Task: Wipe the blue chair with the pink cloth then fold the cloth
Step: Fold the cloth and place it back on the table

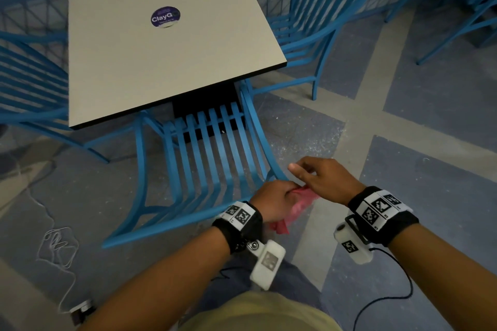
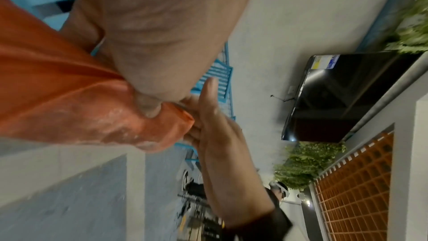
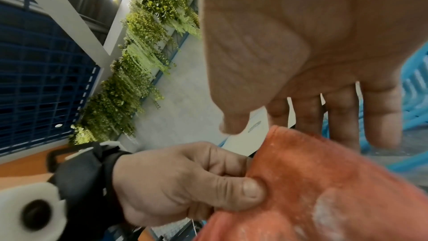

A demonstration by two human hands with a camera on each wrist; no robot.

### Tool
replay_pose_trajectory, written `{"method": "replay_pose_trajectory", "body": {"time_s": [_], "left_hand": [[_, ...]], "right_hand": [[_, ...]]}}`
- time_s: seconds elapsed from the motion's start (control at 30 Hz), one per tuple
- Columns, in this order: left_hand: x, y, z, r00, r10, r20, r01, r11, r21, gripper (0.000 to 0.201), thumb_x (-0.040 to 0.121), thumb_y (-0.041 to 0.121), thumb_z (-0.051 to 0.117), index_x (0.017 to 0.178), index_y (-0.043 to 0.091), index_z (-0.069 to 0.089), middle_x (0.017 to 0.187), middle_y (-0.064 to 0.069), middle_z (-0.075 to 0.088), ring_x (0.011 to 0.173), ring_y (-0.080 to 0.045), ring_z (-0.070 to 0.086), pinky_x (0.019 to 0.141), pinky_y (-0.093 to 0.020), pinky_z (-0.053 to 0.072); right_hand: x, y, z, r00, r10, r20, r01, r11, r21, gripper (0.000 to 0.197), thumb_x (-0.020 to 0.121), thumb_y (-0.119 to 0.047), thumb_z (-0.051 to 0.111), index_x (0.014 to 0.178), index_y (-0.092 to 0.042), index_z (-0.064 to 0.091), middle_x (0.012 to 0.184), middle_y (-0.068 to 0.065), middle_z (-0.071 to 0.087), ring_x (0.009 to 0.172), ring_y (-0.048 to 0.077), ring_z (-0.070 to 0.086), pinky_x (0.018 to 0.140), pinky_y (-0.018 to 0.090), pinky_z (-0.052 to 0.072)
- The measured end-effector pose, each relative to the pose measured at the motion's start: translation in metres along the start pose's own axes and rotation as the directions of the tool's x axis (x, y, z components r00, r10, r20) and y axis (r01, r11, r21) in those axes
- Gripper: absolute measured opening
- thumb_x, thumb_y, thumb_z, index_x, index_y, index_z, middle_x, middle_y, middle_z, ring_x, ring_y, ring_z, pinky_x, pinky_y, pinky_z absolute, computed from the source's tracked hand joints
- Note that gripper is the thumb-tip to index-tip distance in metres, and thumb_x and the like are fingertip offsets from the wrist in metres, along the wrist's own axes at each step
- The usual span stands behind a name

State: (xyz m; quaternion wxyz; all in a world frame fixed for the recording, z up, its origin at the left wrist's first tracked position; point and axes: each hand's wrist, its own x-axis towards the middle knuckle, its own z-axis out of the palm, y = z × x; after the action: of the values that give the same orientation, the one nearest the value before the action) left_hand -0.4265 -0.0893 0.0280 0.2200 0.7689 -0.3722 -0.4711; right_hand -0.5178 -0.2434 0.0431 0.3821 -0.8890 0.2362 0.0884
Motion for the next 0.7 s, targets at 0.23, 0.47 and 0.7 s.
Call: {"method": "replay_pose_trajectory", "body": {"time_s": [0.23,0.47,0.7], "left_hand": [[-0.029,-0.031,-0.089,0.997,-0.023,-0.074,0.026,0.999,0.042,0.026,0.098,0.046,0.066,0.108,0.024,0.076,0.098,0.004,0.074,0.09,-0.015,0.071,0.081,-0.033,0.058],[-0.069,-0.067,-0.162,0.964,0.01,-0.265,-0.032,0.996,-0.078,0.028,0.095,0.04,0.073,0.118,0.026,0.077,0.104,0.013,0.075,0.09,-0.003,0.071,0.077,-0.024,0.056],[-0.107,-0.126,-0.219,0.948,-0.003,-0.318,-0.032,0.994,-0.107,0.051,0.08,0.043,0.087,0.125,0.021,0.077,0.112,0.007,0.081,0.098,-0.009,0.078,0.092,-0.04,0.063]], "right_hand": [[0.025,-0.049,-0.006,0.959,-0.14,0.246,0.173,0.978,-0.116,0.033,0.087,-0.057,0.065,0.103,-0.029,0.071,0.092,-0.006,0.074,0.083,0.012,0.067,0.075,0.031,0.052],[0.072,-0.131,-0.006,0.924,-0.217,0.315,0.282,0.942,-0.18,0.025,0.094,-0.044,0.062,0.088,-0.02,0.069,0.077,-0.006,0.067,0.067,0.006,0.061,0.056,0.021,0.039],[0.116,-0.206,-0.008,0.919,-0.28,0.277,0.347,0.909,-0.233,0.029,0.093,-0.043,0.065,0.08,-0.016,0.069,0.073,0.0,0.067,0.065,0.014,0.062,0.056,0.025,0.04]]}}
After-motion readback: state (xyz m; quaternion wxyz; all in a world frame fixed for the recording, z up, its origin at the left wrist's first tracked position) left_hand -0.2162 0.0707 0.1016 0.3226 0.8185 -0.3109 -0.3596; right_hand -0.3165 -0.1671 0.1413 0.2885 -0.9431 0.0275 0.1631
